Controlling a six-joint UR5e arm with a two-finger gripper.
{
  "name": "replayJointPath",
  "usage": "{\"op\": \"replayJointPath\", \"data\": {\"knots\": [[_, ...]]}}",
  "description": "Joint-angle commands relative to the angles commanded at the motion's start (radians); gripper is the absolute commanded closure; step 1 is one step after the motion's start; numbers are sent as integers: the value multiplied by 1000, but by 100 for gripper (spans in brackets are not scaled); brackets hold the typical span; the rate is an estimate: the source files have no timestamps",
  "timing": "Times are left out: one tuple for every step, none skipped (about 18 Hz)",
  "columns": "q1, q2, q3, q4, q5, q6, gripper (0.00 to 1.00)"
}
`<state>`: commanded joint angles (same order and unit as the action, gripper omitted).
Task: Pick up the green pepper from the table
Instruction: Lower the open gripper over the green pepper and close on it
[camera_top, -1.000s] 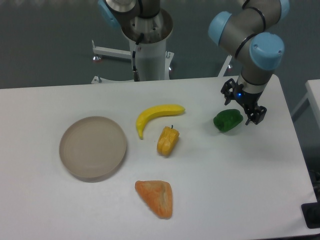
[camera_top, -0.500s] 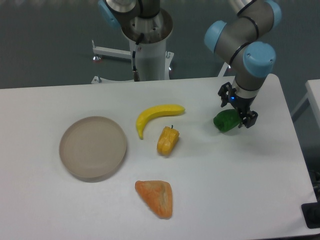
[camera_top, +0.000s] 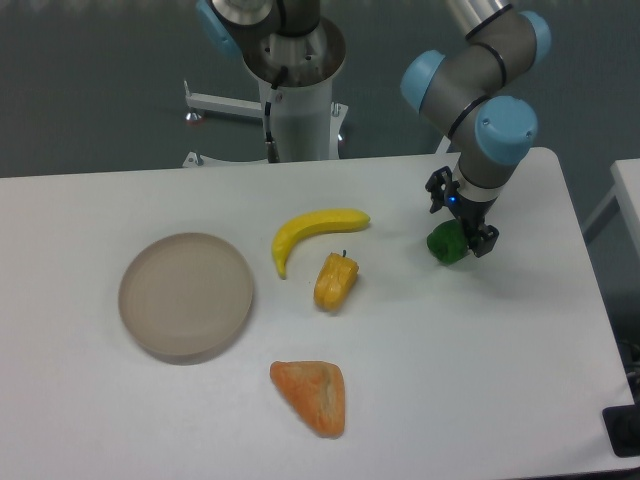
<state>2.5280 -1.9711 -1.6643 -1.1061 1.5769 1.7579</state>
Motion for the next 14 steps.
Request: {"op": "replayJointPath", "data": {"knots": [[0,0,0,0,0,0,22],[0,-3,1,2,0,-2,27],[-3,-11,3,2,0,-2,35],[-5,-14,3,6,0,-2,39],[-5,-15,0,20,2,-11,43],[-6,-15,0,26,0,-11,52],[-6,-15,1,26,0,-11,56],[-6,-14,3,26,3,-17,63],[-8,-11,15,26,3,-20,65],[-8,-8,32,25,5,-23,65],[-9,-5,52,22,6,-37,65],[-14,-3,67,14,6,-52,65],[-24,0,74,11,6,-69,65],[-41,1,77,8,8,-96,65]]}}
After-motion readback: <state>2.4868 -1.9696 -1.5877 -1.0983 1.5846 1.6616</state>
